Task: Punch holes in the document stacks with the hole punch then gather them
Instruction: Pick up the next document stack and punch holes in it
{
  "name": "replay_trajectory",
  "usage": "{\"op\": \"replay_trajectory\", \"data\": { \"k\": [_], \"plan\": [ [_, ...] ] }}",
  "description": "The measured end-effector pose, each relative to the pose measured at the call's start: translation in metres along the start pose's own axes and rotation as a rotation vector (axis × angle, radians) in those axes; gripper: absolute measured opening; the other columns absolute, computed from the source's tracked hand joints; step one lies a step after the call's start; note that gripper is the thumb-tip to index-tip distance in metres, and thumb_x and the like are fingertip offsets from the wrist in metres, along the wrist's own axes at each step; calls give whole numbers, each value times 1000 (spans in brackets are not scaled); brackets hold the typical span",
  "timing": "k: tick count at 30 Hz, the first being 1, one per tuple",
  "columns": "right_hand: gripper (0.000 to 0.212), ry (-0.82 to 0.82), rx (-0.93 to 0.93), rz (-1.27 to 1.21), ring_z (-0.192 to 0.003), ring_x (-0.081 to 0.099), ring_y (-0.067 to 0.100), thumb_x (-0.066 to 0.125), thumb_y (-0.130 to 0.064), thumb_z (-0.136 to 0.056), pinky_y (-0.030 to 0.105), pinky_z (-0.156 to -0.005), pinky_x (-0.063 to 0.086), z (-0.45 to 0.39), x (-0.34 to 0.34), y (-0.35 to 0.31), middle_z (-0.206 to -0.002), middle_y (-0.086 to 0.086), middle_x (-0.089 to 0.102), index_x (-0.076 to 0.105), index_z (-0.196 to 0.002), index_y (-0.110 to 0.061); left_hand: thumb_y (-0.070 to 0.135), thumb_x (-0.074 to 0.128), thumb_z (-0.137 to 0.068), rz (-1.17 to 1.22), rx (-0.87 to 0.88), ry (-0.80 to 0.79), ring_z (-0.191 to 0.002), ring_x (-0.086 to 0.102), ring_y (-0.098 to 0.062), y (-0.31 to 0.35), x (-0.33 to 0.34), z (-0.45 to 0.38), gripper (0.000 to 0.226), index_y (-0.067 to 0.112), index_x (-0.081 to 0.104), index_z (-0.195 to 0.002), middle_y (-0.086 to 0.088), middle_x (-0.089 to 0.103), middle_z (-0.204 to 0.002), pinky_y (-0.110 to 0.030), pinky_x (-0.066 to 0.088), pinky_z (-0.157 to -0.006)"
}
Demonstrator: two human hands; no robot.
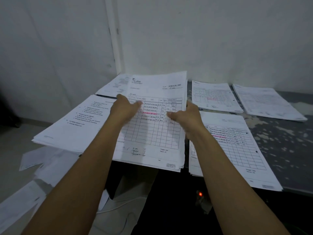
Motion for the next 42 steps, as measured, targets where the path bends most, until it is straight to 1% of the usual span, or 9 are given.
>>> {"op": "replay_trajectory", "data": {
  "k": [4, 8, 12, 17, 23, 27, 30, 37, 42],
  "plan": [
    [51, 22, -92, -32, -93, 71, 9, 83, -3, -74, 23, -77, 59, -3, 0, -27, -107, -4, 72, 62, -121, -12, 32, 66, -91, 456, 88, 165, -94, 68, -17, 11, -21, 4, 34, 13, 62, -119, 0, 70, -112, -32, 57, -76],
    [58, 53, -180, -51, -98, 69, 12, 84, -9, -74, 31, -86, 58, -8, 2, -62, -115, -1, 70, 58, -126, -11, 29, 65, -92, 595, 215, 390, -90, 63, -3, 37, -51, 17, 26, 19, 51, -111, 13, 62, -100, -15, 50, -62],
    [45, 74, -275, -62, -79, 72, 5, 88, -16, -70, 20, -66, 58, -10, -1, -96, -97, -9, 72, 61, -106, -18, 29, 61, -95, 657, 347, 514, -83, 65, 4, 55, -74, 33, 27, 17, 44, -111, 15, 60, -98, -5, 48, -55],
    [47, 62, -230, -41, -89, 68, 7, 83, -19, -74, 24, -71, 55, -6, -1, -82, -102, -10, 70, 59, -114, -20, 41, 56, -96, 684, 376, 513, -84, 62, 12, 42, -68, 46, 27, 22, 51, -114, 16, 65, -100, -3, 47, -59],
    [33, 50, -228, -35, -91, 68, 4, 75, -13, -82, 17, -68, 53, -8, 5, -76, -99, -14, 71, 65, -113, -22, 37, 49, -101, 678, 396, 495, -86, 60, 16, 45, -64, 46, 23, 17, 48, -113, 17, 62, -100, -2, 46, -58],
    [35, 59, -265, 3, -91, 67, 6, 76, -16, -79, 23, -72, 56, -9, 2, -84, -102, -11, 71, 65, -113, -19, 45, 49, -99, 686, 409, 521, -84, 61, 12, 44, -70, 47, 30, 18, 47, -113, 17, 62, -97, -3, 46, -58],
    [23, 58, -231, -44, -96, 66, 10, 68, -12, -81, 22, -73, 51, -9, 5, -73, -100, -11, 70, 65, -102, -22, 44, 45, -101, 665, 394, 473, -85, 62, 8, 35, -62, 45, 32, 15, 45, -114, 14, 63, -99, -4, 47, -58],
    [19, 106, -220, -62, -83, 65, 0, 60, -13, -85, 13, -61, 49, -10, 15, -65, -86, -23, 69, 65, -90, -30, 40, 40, -103, 644, 424, 477, -86, 64, 4, 39, -62, 48, 22, 20, 40, -112, 12, 63, -99, -7, 49, -58],
    [20, 125, -182, -28, -85, 59, 5, 54, -7, -89, 15, -60, 43, -9, 18, -57, -90, -22, 60, 60, -97, -25, 39, 32, -105, 590, 377, 469, -83, 65, -3, 34, -55, 46, 22, 19, 39, -111, 8, 63, -97, -12, 49, -55]
  ]
}}
Point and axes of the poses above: each hand's wrist, its own z-axis away from the middle knuckle, its own x-axis out of the palm, y = z × x, the point moved 6 cm from there along -z, towards the middle knuckle
